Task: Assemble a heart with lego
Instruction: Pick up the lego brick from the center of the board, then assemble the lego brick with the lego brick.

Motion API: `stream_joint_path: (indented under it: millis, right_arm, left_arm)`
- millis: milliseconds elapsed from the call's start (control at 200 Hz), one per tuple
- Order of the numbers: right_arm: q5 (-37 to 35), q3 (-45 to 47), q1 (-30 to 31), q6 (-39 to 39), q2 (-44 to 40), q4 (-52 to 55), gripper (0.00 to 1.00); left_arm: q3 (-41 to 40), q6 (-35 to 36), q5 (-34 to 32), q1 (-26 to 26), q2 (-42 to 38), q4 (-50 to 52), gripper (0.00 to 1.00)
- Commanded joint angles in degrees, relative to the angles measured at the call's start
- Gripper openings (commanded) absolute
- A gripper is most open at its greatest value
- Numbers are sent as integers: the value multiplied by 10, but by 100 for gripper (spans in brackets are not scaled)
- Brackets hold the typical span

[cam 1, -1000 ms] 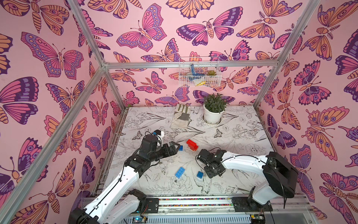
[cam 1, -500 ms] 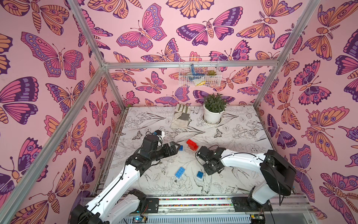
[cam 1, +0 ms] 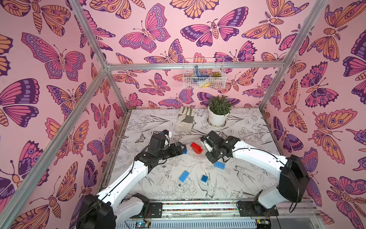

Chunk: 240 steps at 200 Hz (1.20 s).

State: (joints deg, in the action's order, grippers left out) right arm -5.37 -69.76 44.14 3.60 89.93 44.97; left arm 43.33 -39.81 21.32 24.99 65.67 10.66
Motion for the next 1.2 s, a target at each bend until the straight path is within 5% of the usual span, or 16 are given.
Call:
stream_joint_path:
  millis: [0,185,671,1197]
  right_arm:
    - [54,-43,-18,-101,36,41,3]
    - [102,-89,-42,-151,87,37,1]
    - [89,-157,-43,-192,183,31,0]
    - [71,-191,-43,-188,221,24,0]
  left_arm:
    - [31,17,45,-7,48,-55,83]
    - [63,28,57,-16,149,-103,74]
    - [105,12,121,-40,350,-253,60]
    - [109,-11,194,-39,430,-326,58]
